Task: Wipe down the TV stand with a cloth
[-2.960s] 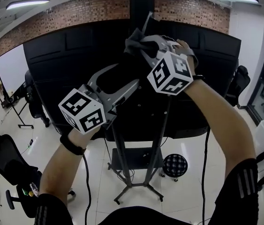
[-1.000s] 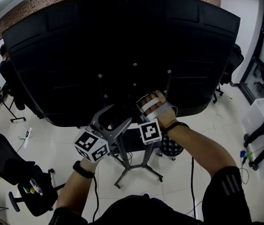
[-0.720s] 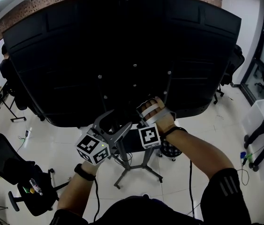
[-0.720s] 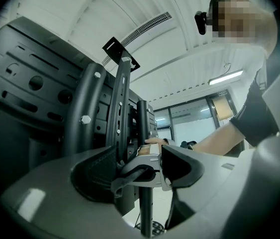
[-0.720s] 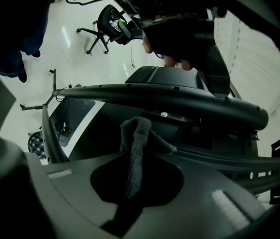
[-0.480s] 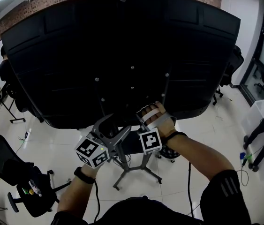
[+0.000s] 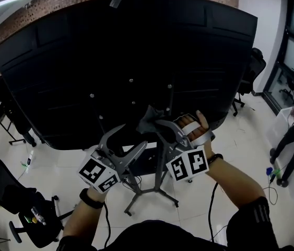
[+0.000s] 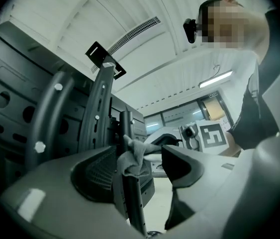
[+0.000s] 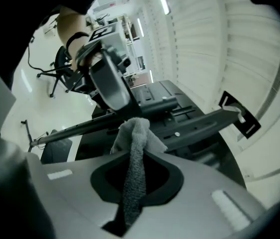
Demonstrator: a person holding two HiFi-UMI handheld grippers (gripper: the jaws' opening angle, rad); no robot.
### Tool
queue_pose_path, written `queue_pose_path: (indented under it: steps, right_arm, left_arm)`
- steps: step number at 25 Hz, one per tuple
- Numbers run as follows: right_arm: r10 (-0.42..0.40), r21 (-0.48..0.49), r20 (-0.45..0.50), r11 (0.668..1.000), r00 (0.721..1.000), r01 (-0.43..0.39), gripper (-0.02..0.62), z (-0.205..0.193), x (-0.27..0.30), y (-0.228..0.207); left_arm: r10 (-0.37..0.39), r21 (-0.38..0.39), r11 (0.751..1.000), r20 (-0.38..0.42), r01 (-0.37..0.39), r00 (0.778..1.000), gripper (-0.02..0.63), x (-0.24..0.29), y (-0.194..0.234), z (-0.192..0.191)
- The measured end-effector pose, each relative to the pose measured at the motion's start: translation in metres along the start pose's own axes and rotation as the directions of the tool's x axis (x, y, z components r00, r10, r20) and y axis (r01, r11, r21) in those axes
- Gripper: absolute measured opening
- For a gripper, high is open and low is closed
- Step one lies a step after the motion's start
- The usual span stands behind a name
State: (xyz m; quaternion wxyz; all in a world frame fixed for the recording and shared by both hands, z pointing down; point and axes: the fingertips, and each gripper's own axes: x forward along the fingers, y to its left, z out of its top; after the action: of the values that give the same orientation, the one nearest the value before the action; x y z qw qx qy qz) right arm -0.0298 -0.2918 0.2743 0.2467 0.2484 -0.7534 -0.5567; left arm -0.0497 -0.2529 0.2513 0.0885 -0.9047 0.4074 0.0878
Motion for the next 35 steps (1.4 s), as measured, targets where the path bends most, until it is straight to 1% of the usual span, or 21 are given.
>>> queue_pose_path:
  steps: [3, 5, 8, 11, 15, 19, 22, 26, 30, 33, 35]
  right_arm:
    - [-0.085, 0.120, 0.015, 0.989, 0.996, 0.082, 0.015, -0.016, -0.019, -0.045]
    - [-0.127, 0.170, 0.008, 0.978, 0.992, 0.124, 0.015, -0.031, -0.028, -0.070]
    - [-0.163, 0.219, -0.003, 0.962, 0.987, 0.160, 0.015, -0.052, -0.032, -0.100]
    - [-0.180, 0.240, -0.012, 0.954, 0.984, 0.178, 0.015, -0.070, -0.026, -0.119]
    - [-0.182, 0.229, -0.011, 0.957, 0.983, 0.179, 0.015, -0.089, -0.006, -0.130]
    - [-0.165, 0.225, -0.033, 0.960, 0.986, 0.168, 0.015, -0.109, 0.008, -0.129]
    - [-0.166, 0.243, -0.044, 0.955, 0.985, 0.171, 0.015, -0.124, 0.004, -0.132]
    - [-0.185, 0.237, -0.090, 0.950, 0.979, 0.202, 0.015, -0.149, -0.009, -0.136]
    - [-0.203, 0.268, -0.155, 0.933, 0.967, 0.239, 0.015, -0.184, -0.029, -0.142]
    - [-0.201, 0.338, -0.189, 0.906, 0.961, 0.256, 0.015, -0.208, -0.042, -0.147]
    - [-0.200, 0.368, -0.208, 0.891, 0.957, 0.266, 0.015, -0.220, -0.049, -0.150]
  left_arm:
    - [-0.036, 0.020, 0.999, 0.021, 0.035, 0.999, 0.307, 0.019, -0.012, 0.011]
    - [-0.055, 0.030, 0.998, 0.031, 0.054, 0.998, 0.307, 0.033, -0.019, 0.016]
    - [-0.069, 0.041, 0.997, 0.046, 0.067, 0.997, 0.307, 0.053, -0.026, 0.022]
    - [-0.079, 0.050, 0.996, 0.050, 0.077, 0.996, 0.307, 0.070, -0.032, 0.026]
    - [-0.089, 0.067, 0.994, 0.063, 0.084, 0.994, 0.307, 0.089, -0.039, 0.032]
    - [-0.097, 0.081, 0.992, 0.060, 0.092, 0.993, 0.307, 0.101, -0.045, 0.032]
    - [-0.102, 0.078, 0.992, 0.059, 0.097, 0.993, 0.307, 0.109, -0.046, 0.030]
    - [-0.118, 0.070, 0.991, 0.061, 0.113, 0.991, 0.307, 0.121, -0.048, 0.025]
    - [-0.146, 0.059, 0.988, 0.065, 0.142, 0.987, 0.307, 0.134, -0.057, 0.021]
    - [-0.168, 0.052, 0.985, 0.066, 0.164, 0.984, 0.307, 0.143, -0.065, 0.017]
    - [-0.180, 0.048, 0.983, 0.068, 0.178, 0.981, 0.307, 0.149, -0.070, 0.016]
